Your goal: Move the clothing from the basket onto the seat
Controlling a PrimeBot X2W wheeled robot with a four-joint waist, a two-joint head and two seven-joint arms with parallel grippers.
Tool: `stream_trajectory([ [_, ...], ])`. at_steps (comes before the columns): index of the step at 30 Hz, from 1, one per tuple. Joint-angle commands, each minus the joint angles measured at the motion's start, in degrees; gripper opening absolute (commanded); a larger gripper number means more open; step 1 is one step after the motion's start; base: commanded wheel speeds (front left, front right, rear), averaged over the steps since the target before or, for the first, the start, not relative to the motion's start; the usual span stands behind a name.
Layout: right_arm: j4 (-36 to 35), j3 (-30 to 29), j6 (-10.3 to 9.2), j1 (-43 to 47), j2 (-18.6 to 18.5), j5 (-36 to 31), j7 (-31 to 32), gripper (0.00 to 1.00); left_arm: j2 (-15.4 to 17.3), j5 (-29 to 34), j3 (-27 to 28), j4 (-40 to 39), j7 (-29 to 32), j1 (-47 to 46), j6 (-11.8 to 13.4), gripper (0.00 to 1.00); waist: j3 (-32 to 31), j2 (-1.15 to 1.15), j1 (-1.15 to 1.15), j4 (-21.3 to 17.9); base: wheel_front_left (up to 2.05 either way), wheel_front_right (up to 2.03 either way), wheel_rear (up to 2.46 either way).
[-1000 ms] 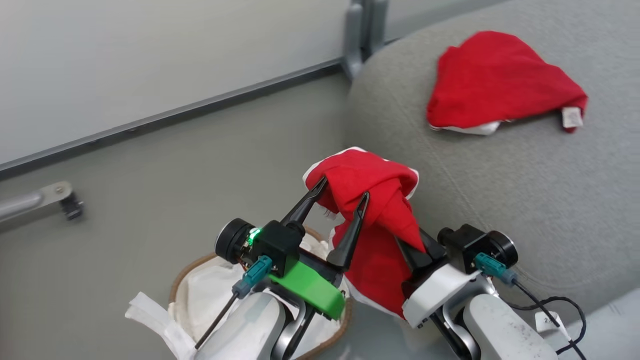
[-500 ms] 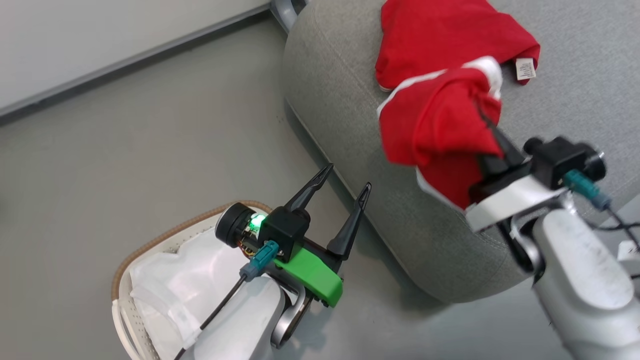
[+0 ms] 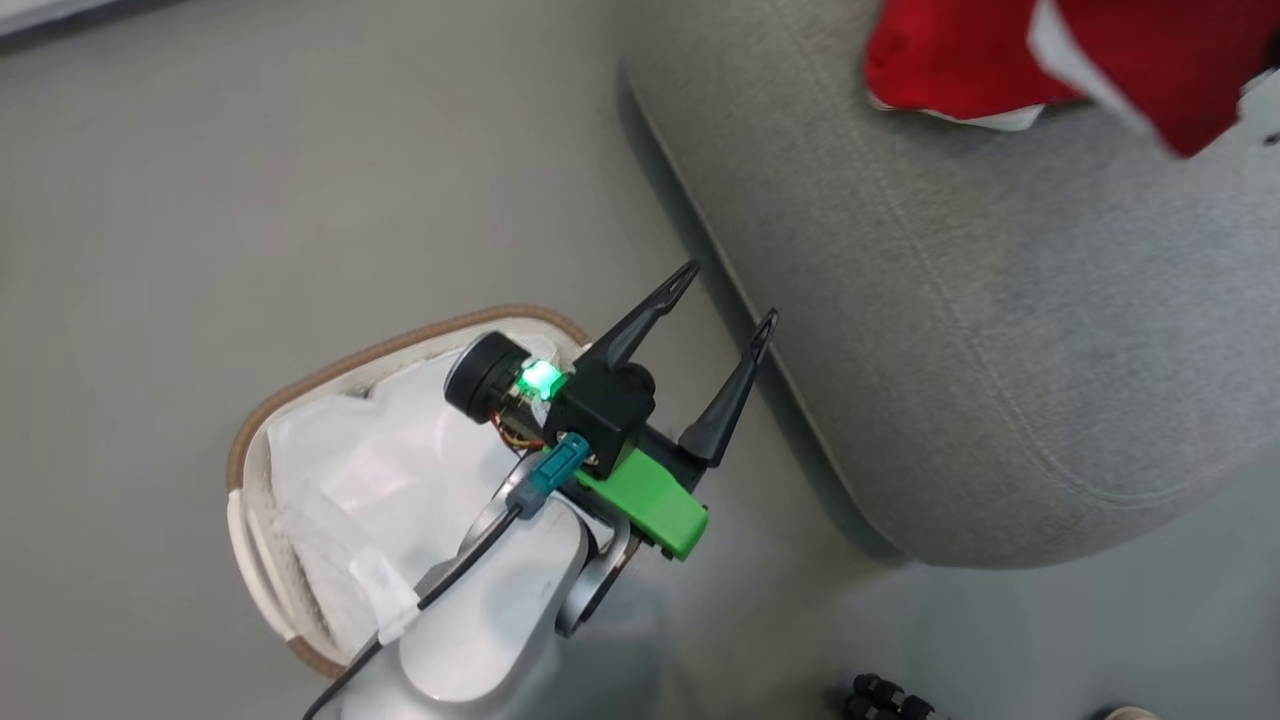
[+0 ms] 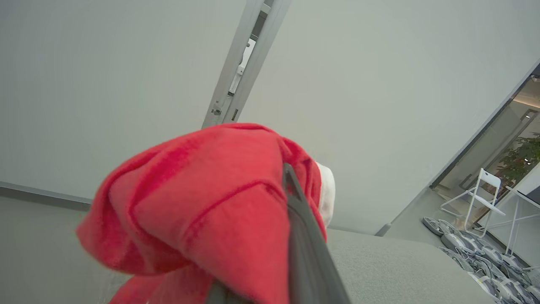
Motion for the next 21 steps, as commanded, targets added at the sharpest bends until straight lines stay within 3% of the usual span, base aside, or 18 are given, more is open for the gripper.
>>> stream_trajectory([
  [1, 1.69, -0.03, -0.08, -2.11, -1.12, -0.57, -0.09, 0.00, 0.32, 0.61, -0.35, -0.50, -0.02, -1.49, 0.29, 1.00, 5.17, -0.01, 0.00, 4.99, 0.00, 0.00, 0.00],
  [8, 11.65, -1.73, -0.08, -8.85, -5.76, -2.57, -0.09, 0.00, 0.29, -0.03, -2.29, -1.96, -0.03, -3.76, 1.25, 1.00, 9.41, -0.01, 0.00, 9.10, 0.00, 0.00, 0.00],
  [15, 22.82, -6.89, -0.08, -5.45, -2.84, -3.17, -0.05, 0.01, 0.28, -0.95, -2.41, -2.10, -0.03, -4.56, 2.54, 1.00, 10.83, -0.01, 0.00, 10.25, 0.00, 0.00, 0.00],
  [16, 24.28, -8.20, -0.08, -4.69, -2.18, -2.80, -0.06, 0.17, 0.28, -0.97, -2.38, -2.01, -0.03, -4.54, 2.51, 1.00, 10.76, -0.01, 0.00, 10.25, 0.00, 0.00, 0.00],
  [17, 25.55, -10.33, -0.08, -3.96, -1.37, -2.13, -0.06, 0.43, 0.28, -0.96, -2.24, -1.88, -0.03, -4.55, 2.53, 1.00, 10.65, -0.01, 0.00, 10.24, 0.00, 0.00, 0.00],
  [18, 26.03, -11.56, -0.08, -3.37, -0.73, -2.06, -0.06, 1.00, 0.28, -0.97, -2.01, -1.86, -0.03, -4.49, 2.61, 1.00, 10.48, -0.01, 0.00, 10.16, 0.00, 0.00, 0.00],
  [21, 26.43, -14.29, -0.08, 0.36, 1.75, -2.74, -0.05, 1.00, 0.27, -0.95, -1.02, -1.43, -0.03, -3.44, 2.83, 1.00, 9.30, -0.01, 0.00, 9.42, 0.00, 0.00, 0.00],
])
